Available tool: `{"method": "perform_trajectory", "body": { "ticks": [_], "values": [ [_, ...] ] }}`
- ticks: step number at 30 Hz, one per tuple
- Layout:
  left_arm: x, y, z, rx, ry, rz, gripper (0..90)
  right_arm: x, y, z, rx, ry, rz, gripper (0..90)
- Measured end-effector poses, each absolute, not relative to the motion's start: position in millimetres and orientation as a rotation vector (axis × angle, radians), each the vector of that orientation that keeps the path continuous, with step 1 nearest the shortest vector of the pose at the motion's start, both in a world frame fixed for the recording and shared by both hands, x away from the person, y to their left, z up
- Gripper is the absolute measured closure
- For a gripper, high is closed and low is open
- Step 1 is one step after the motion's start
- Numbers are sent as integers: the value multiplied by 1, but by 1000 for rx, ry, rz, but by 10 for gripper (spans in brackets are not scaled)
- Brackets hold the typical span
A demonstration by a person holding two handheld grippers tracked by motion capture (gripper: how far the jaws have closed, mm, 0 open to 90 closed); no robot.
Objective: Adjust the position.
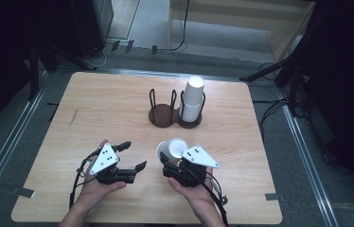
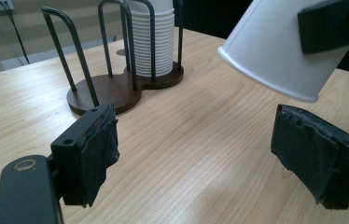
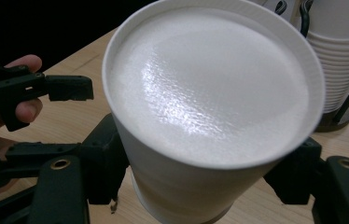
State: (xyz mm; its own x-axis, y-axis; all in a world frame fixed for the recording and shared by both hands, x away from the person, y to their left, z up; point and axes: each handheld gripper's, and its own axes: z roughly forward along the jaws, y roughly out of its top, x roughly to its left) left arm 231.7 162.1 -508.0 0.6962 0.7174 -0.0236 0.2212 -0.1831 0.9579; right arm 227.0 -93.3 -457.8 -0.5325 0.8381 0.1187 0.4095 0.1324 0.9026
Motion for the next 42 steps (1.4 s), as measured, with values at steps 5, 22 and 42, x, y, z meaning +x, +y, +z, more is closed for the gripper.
{"method": "perform_trajectory", "body": {
  "ticks": [5, 22, 42],
  "values": [
    [231, 163, -508, 1741, 748, 521, 157, 227, -91, -461, 1187, 2011, 1355, 313],
    [224, 156, -478, 1696, 707, 390, 220, 223, -78, -477, 1086, 2054, 1231, 313],
    [222, 147, -477, 1789, 591, 321, 272, 218, -63, -492, 879, 2230, 1198, 315]
  ]
}}
